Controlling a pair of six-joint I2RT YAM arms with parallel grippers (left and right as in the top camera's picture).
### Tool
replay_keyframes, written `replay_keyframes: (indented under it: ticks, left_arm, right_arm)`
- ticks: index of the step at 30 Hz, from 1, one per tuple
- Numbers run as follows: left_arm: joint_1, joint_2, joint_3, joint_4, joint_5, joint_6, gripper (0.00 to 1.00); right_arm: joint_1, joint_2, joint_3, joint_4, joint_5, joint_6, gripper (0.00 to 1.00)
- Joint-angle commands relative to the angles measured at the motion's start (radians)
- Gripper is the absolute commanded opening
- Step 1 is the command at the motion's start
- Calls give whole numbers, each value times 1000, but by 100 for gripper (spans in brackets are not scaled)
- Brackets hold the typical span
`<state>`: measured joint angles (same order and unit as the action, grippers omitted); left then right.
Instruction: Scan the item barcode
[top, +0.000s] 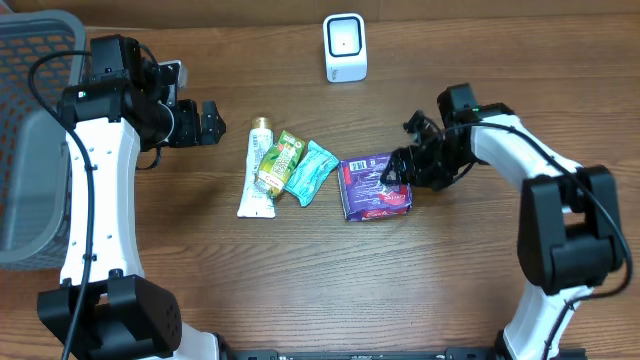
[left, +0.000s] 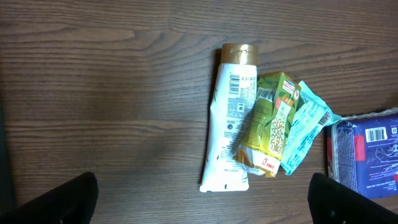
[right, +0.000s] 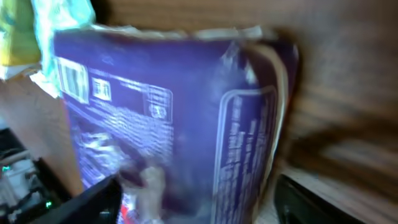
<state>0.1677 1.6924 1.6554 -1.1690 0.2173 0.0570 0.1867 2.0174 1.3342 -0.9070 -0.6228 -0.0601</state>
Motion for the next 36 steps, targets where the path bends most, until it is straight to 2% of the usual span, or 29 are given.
replay_keyframes:
  ticks: [1,5,7,9,11,13,16,20,24,31,36]
  left_arm:
    - [2,-32,-2,3,9,-12,99]
    - [2,-32,-2,3,9,-12,100]
    - [2,-32,-2,3,9,-12,100]
    - [2,-32,-2,3,9,-12,99]
    - [2,-32,-2,3,9,-12,100]
    - [2,-32,-2,3,9,-12,100]
    - [2,-32,-2,3,9,-12,99]
    - [2,-32,-2,3,9,-12,100]
    - [2,-32,-2,3,9,-12,100]
    - [2,-32,-2,3,9,-12,99]
    - [2,-32,-2,3,9,-12,99]
  right_arm:
    - [3,24,13,-23,-93,-95,75]
    - [3,28,-18,-7,-143,-129,71]
    - [3,28,-46,31,-166,-128,66]
    - [3,28,-74,72,-198,-127,55]
    - [1,28,-92,100,-219,-110,28]
    - [-4,27,-91,106,-256,-90,17]
    - [-17,27,-86,110,-312,-90,14]
    - [-53,19,-38,49,-348,-90,4]
    - [-90,-31,36,-51,-331,-98,4]
    - [-76,-211,200,-225,-34,-69,4]
    - [-16,-381,225,-197,108,-18,4]
